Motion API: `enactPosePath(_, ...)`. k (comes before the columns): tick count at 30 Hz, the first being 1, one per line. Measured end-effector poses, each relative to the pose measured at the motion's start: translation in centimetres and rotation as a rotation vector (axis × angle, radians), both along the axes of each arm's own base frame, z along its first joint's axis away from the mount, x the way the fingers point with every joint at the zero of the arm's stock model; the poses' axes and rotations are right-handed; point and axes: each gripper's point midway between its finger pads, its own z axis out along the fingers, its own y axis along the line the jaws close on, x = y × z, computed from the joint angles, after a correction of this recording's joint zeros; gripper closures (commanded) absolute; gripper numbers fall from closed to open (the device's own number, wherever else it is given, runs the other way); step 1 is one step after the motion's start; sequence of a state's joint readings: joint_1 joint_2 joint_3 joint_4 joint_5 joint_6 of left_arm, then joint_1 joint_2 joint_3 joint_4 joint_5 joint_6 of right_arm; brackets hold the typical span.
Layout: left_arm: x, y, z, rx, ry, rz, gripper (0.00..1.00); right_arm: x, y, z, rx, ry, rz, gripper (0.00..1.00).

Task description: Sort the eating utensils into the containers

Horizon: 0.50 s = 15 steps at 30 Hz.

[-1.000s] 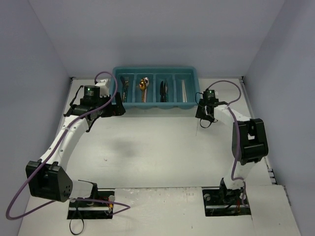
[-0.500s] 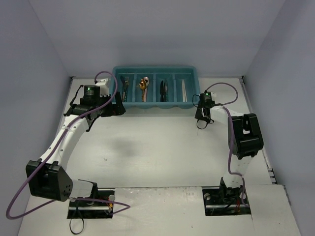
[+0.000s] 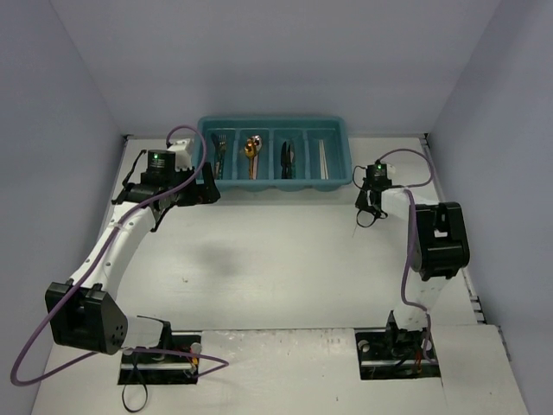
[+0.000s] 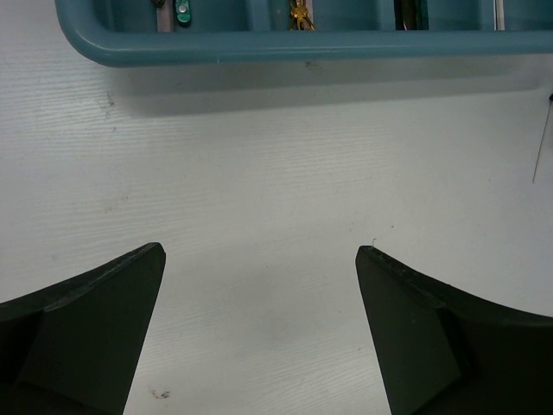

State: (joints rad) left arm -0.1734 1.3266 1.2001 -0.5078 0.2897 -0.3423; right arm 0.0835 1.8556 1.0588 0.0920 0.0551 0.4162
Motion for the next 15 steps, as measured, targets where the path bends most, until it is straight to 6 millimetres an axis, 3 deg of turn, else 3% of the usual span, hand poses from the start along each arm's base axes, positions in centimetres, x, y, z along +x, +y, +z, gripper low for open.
enactPosePath(6, -0.1, -0.3, 0.2, 0.003, -0.008, -0.036, 0.08, -2.7, -0.9, 1.4, 0.000, 0.051, 0.056, 1.00)
enactPosePath(9, -0.1, -0.7, 0.9, -0.005, -0.027, -0.070, 0.08, -2.6, -0.6, 4.8, -0.013, -0.010, 0.125, 1.00)
enactPosePath(15, -0.5, -2.9, 2.3, -0.085, -0.071, -0.207, 0.08, -1.8, 0.5, 13.8, -0.091, -0.232, 0.347, 1.00)
